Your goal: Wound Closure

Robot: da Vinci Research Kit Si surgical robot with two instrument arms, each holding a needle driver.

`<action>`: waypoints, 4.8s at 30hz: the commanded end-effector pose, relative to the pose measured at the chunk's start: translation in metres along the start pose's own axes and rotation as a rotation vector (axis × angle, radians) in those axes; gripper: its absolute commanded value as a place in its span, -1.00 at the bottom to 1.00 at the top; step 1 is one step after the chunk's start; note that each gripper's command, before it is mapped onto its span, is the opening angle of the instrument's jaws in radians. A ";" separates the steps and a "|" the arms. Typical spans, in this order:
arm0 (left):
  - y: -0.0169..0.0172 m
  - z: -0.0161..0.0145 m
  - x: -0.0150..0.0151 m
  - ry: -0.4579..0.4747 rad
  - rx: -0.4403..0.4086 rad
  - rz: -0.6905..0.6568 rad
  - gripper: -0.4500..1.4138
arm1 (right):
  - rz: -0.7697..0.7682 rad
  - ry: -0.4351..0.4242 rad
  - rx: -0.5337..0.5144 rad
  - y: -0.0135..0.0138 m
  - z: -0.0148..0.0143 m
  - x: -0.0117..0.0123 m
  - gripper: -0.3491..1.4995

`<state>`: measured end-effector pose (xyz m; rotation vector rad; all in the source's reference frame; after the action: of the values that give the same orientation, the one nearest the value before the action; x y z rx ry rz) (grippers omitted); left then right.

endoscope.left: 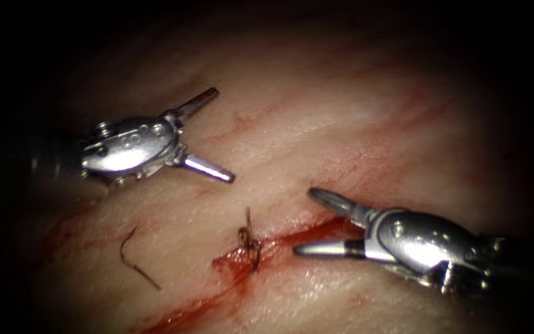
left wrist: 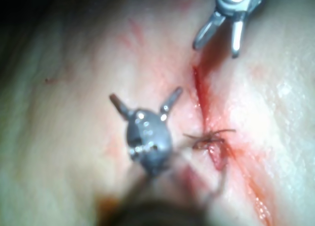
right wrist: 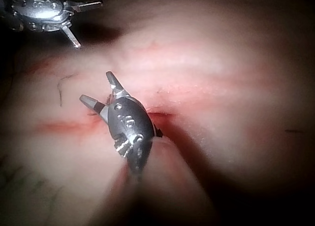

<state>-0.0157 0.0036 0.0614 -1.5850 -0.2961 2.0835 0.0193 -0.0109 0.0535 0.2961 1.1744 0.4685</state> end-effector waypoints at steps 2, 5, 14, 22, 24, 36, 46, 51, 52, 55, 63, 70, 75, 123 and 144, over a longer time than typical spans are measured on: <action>0.0003 0.0026 -0.0012 0.005 -0.004 0.012 0.69 | 0.005 -0.006 -0.005 0.0003 -0.0019 0.0006 0.98; 0.0013 0.0057 -0.0035 0.015 -0.014 -0.009 0.66 | 0.021 -0.014 -0.021 0.0011 -0.0054 0.0020 0.98; 0.0028 0.0077 -0.0058 0.097 -0.016 -0.026 0.59 | 0.030 0.000 0.010 0.0006 -0.0047 0.0036 0.98; 0.0060 0.0075 -0.0107 0.119 -0.024 0.008 0.53 | 0.010 0.015 0.042 0.0018 0.0007 0.0057 0.94; 0.0066 0.0075 -0.0118 0.118 -0.024 0.020 0.53 | 0.003 0.010 0.055 0.0023 0.0020 0.0065 0.94; 0.0091 0.0049 -0.0152 0.116 -0.053 0.046 0.51 | -0.032 0.018 0.083 0.0019 0.0034 0.0050 0.89; 0.0101 0.0054 -0.0159 0.121 -0.085 0.052 0.48 | -0.108 -0.041 0.018 0.0031 0.0070 0.0059 0.98; 0.0102 0.0057 -0.0161 0.122 -0.094 0.056 0.46 | -0.180 -0.063 0.011 0.0032 0.0093 0.0065 0.98; 0.0102 0.0057 -0.0161 0.122 -0.095 0.056 0.46 | -0.191 -0.063 0.013 0.0032 0.0094 0.0066 0.98; 0.0101 0.0058 -0.0161 0.123 -0.098 0.057 0.46 | -0.238 -0.079 -0.006 0.0031 0.0095 0.0067 0.98; 0.0102 0.0063 -0.0164 0.124 -0.106 0.050 0.44 | -0.348 -0.159 -0.078 0.0030 0.0106 0.0091 0.98; 0.0102 0.0064 -0.0167 0.124 -0.111 0.048 0.42 | -0.426 -0.162 -0.084 0.0023 0.0120 0.0145 0.96; 0.0101 0.0063 -0.0168 0.124 -0.115 0.048 0.41 | -0.513 -0.167 -0.126 0.0025 0.0125 0.0200 0.98; 0.0075 0.0029 -0.0141 0.133 -0.089 0.010 0.37 | -0.647 -0.401 0.101 0.0022 0.0046 0.0109 -1.00; 0.0041 -0.0023 -0.0108 0.179 -0.045 -0.022 0.37 | -0.568 -0.801 -0.197 0.0245 -0.0256 -0.0024 -1.00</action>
<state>-0.0115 -0.0049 0.0670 -1.7746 -0.2910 1.9075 -0.0102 0.0080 0.0565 -0.0330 0.3825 -0.0505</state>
